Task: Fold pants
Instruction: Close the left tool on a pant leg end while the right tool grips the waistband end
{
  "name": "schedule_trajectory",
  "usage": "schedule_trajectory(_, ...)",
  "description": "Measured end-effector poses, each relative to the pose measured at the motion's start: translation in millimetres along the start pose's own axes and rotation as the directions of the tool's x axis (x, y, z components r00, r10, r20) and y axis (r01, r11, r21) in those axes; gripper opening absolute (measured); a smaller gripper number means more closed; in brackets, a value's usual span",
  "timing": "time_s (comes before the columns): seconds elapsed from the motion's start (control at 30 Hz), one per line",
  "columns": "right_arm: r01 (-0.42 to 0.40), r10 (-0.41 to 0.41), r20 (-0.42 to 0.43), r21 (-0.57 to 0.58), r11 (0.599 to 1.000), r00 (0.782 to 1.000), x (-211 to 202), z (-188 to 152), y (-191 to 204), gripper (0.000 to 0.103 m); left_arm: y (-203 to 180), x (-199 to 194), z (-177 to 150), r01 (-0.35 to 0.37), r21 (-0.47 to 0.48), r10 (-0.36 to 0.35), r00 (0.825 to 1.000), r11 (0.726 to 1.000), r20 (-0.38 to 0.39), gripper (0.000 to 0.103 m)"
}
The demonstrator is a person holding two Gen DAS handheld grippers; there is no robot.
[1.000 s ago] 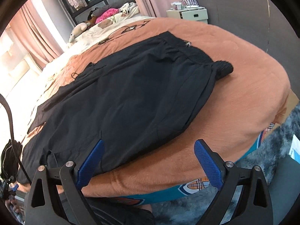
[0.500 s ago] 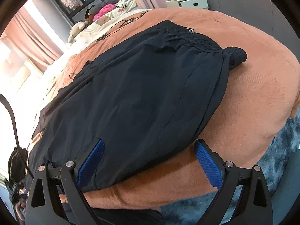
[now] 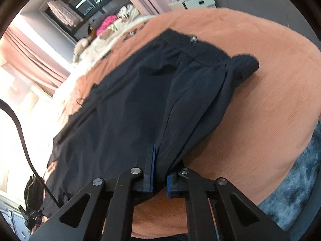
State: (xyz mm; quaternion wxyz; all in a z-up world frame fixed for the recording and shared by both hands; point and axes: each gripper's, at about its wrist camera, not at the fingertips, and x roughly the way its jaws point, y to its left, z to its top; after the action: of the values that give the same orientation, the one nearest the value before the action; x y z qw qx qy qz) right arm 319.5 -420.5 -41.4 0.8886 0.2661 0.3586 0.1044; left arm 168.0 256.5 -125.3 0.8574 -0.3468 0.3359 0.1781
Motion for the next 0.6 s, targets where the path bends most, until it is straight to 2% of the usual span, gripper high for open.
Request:
schedule_trajectory(0.17, -0.004, 0.004, 0.040, 0.002, 1.000, 0.999, -15.0, -3.2, 8.5, 0.004, -20.7, -26.4, 18.7, 0.041, 0.015, -0.042, 0.996, 0.999, 0.075, 0.003)
schedule_trajectory(0.3, 0.002, -0.002, 0.052, -0.012, 1.000, 0.999, -24.3, -0.6, 16.9, 0.004, -44.2, -45.1, 37.7, 0.060, 0.071, -0.069, 0.989, 0.996, 0.130, 0.003)
schedule_trajectory(0.6, 0.006, 0.004, 0.097, -0.100, 0.995, 0.995, -20.2, 24.0, 47.0, 0.004, -88.6, -46.2, 81.4, 0.072, 0.162, -0.101, 0.979, 0.984, 0.175, 0.003)
